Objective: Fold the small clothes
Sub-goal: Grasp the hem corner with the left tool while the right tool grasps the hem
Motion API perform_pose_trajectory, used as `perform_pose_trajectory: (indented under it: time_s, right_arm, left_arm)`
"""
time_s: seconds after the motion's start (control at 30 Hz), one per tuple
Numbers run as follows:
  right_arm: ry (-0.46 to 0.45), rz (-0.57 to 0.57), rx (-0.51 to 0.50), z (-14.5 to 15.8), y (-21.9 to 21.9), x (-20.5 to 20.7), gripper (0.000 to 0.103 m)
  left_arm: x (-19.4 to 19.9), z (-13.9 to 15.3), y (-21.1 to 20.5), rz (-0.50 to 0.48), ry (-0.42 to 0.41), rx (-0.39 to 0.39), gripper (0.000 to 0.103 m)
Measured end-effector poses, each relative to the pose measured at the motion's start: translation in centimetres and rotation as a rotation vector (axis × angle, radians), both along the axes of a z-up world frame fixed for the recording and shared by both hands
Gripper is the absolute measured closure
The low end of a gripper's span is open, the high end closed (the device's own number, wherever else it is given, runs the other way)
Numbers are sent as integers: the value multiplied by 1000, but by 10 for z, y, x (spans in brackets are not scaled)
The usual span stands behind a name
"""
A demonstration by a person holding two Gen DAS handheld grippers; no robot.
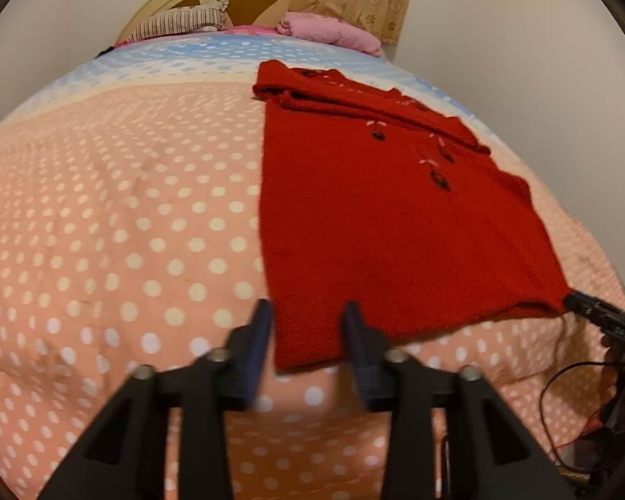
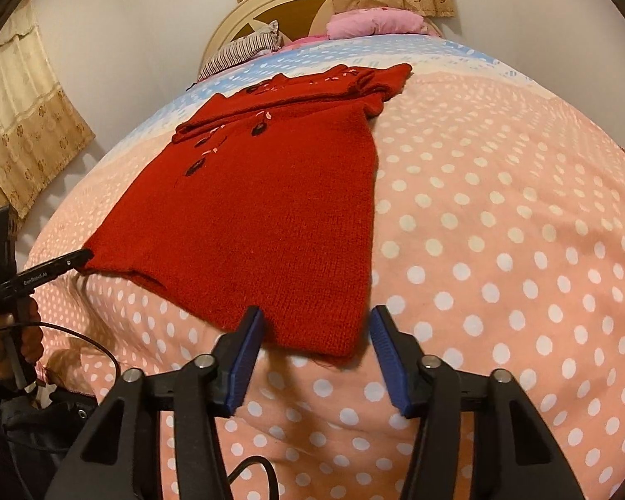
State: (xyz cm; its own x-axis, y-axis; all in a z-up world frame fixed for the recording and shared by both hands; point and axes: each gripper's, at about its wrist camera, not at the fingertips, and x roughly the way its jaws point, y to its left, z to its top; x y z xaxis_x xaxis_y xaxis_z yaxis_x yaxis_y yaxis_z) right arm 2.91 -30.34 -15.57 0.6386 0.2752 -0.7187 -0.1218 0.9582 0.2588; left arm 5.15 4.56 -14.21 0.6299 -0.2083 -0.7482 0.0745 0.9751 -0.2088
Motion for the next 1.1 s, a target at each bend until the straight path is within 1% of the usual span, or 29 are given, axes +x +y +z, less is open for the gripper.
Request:
perform_pose_trajectory:
  time_s: [0.03,0.07,0.1,0.13,0.17,0.2,0.23,0.3,0.33,0.47,0.63,0.73,0.83,0.97,1.1]
  right_arm:
    - [-5,-2,12,0,-1,1,58]
    - [-12,-6,17,-1,-2,2,68]
    - [-13,-11,17,-2,-3,3,74]
    - [-13,-18,22,-3,-5,4,84]
    - [-9,-21,49,-3,-8,5,92]
    - [-6,-17,73,-2,-10,5,94]
    - [-10,-14,94,0,-13,3,94]
    - [-45,-15,110,10,-17,-1,95]
    - [-69,-15,120,18,-19,-3,95]
    - [-137,-21,160,42,-23,-7,95]
    - [-160,-34,193,53,-25,1,95]
    - [-191,-37,212,65,-25,3,96]
    - [-229,-35,233,83,-25,12,96]
    - [-270,-35,251,105,-26,32,96]
    - [-305,-36,251,123,-24,59,96]
  left_arm:
    - [1,0,-1,-4,1,-7,53]
    - [1,0,-3,-8,-1,-6,52]
    - [1,0,-6,-17,-6,2,52]
    - [0,0,-8,-35,-12,18,69]
    - [0,1,-8,-45,-15,18,92]
    - [0,2,-7,-59,-11,2,92]
    - [-1,4,-3,-60,-13,-15,92]
    - [-3,11,2,-58,-36,-24,92]
    - [-4,16,6,-51,-54,-32,96]
    - [-3,34,16,-55,-105,-74,96]
    - [11,41,21,-63,-108,-129,97]
    - [21,50,26,-62,-133,-167,97]
    - [30,61,31,-56,-149,-209,97]
    - [46,77,36,-33,-188,-222,97]
    - [68,87,39,-22,-198,-250,97]
